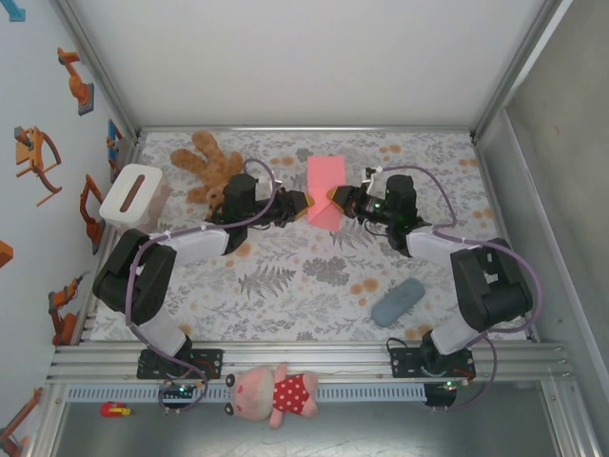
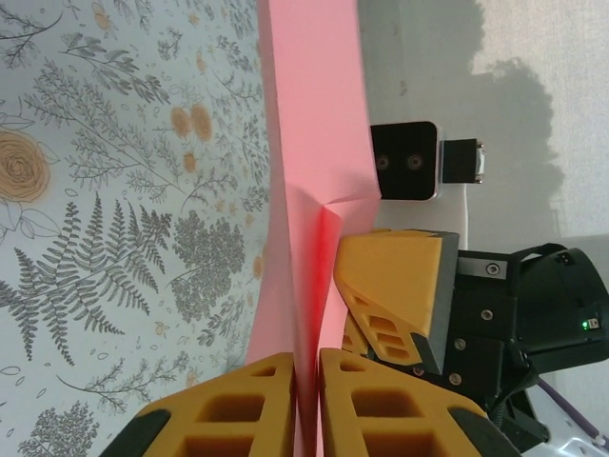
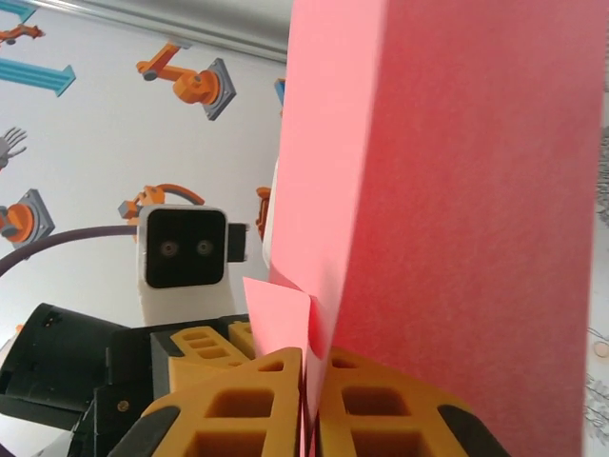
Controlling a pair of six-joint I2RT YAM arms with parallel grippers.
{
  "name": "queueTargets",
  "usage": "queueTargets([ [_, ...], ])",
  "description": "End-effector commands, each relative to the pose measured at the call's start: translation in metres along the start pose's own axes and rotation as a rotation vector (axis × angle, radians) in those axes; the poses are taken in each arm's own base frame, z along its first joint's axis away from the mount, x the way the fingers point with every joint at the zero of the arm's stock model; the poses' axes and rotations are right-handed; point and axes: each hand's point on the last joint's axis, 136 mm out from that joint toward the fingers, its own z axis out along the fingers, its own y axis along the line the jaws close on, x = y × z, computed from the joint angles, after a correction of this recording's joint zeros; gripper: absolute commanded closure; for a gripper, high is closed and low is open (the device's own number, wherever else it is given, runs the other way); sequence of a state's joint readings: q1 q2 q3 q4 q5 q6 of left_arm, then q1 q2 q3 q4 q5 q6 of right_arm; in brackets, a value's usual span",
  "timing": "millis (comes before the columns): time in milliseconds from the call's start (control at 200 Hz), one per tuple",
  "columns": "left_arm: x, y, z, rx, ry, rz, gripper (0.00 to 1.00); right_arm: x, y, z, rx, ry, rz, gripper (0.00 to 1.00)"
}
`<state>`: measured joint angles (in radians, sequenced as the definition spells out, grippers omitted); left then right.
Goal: Fold a paper plane with a square sheet of paper (pick it up from the middle)
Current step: Turn over the paper at the center of the table.
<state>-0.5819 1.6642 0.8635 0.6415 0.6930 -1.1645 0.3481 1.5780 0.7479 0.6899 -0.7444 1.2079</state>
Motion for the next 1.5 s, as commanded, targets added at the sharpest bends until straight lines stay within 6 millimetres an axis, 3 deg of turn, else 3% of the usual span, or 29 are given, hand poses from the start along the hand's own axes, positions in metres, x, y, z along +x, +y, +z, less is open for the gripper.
queueTargets([
  [0, -0.006, -0.018, -0.007, 0.022, -0.009, 0.060, 0.87, -0.004, 0.000, -0.005, -0.013, -0.009, -0.010, 0.87],
  [185, -0.009, -0.009, -0.017, -0.045, -0.023, 0.072, 0.88, -0.013, -0.010, -0.015, 0.006, -0.045, 0.000, 0.78],
  [315, -0.010, 0.002, -0.031, -0.171, -0.037, 0.116, 0.91, -0.025, -0.028, -0.032, 0.069, -0.093, 0.022, 0.73],
  [496, -0.006, 0.017, -0.062, -0.544, -0.008, 0.273, 0.92, -0.026, -0.061, -0.062, 0.406, -0.108, -0.061, 0.71],
  [591, -0.002, 0.019, -0.077, -0.713, 0.019, 0.355, 0.92, -0.031, -0.062, -0.086, 0.555, -0.141, -0.142, 0.68],
  [736, -0.015, 0.011, -0.096, -0.939, -0.010, 0.503, 0.93, -0.037, -0.058, -0.115, 0.688, -0.195, -0.214, 0.62],
  [1012, -0.034, 0.021, -0.116, -1.323, -0.039, 0.690, 0.93, -0.043, -0.054, -0.145, 0.797, -0.291, -0.252, 0.61],
  [1162, -0.039, 0.032, -0.109, -1.491, -0.011, 0.743, 0.93, -0.045, -0.053, -0.156, 0.834, -0.337, -0.256, 0.61],
  [1282, -0.036, 0.048, -0.091, -1.584, 0.046, 0.799, 0.93, -0.048, -0.051, -0.164, 0.859, -0.369, -0.263, 0.61],
  [1412, -0.018, 0.073, -0.057, -1.552, 0.122, 0.736, 0.93, -0.047, -0.054, -0.170, 0.879, -0.386, -0.249, 0.60],
  [1492, 0.006, 0.086, -0.022, -1.413, 0.183, 0.621, 0.83, -0.045, -0.058, -0.169, 0.875, -0.382, -0.220, 0.60],
])
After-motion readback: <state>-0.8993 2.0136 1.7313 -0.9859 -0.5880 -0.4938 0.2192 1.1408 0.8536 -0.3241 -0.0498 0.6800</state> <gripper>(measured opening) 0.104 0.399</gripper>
